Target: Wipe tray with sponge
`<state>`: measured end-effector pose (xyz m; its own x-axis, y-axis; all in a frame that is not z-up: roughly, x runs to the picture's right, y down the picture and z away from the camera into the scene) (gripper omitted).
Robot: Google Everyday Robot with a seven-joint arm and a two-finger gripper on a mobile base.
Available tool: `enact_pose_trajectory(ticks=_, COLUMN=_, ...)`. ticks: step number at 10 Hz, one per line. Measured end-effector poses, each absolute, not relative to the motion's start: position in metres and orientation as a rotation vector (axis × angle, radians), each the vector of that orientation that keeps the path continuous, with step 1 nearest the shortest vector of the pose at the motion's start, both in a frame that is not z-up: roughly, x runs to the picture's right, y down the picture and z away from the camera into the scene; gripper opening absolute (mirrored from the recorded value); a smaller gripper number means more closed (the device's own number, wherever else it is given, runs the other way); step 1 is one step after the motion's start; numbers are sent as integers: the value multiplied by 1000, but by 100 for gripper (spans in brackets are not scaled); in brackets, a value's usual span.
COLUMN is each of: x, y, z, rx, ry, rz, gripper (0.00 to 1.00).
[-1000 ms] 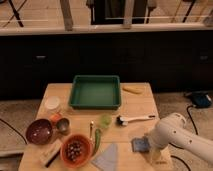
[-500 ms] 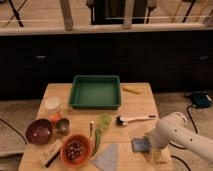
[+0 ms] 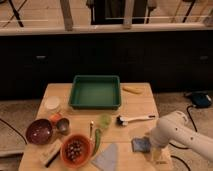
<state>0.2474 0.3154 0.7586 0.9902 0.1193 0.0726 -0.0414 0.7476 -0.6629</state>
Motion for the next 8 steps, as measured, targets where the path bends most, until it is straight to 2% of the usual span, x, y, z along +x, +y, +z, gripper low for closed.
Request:
enact_pose_trajectory(ticks=2, x=246, y=315, z=758, rx=-723, ry=-116, rz=85, gripper=80)
enact_pose_trajectory(ticks=8, x=239, y=311, z=758, rx=-732, ry=-127, rz=72, gripper=80)
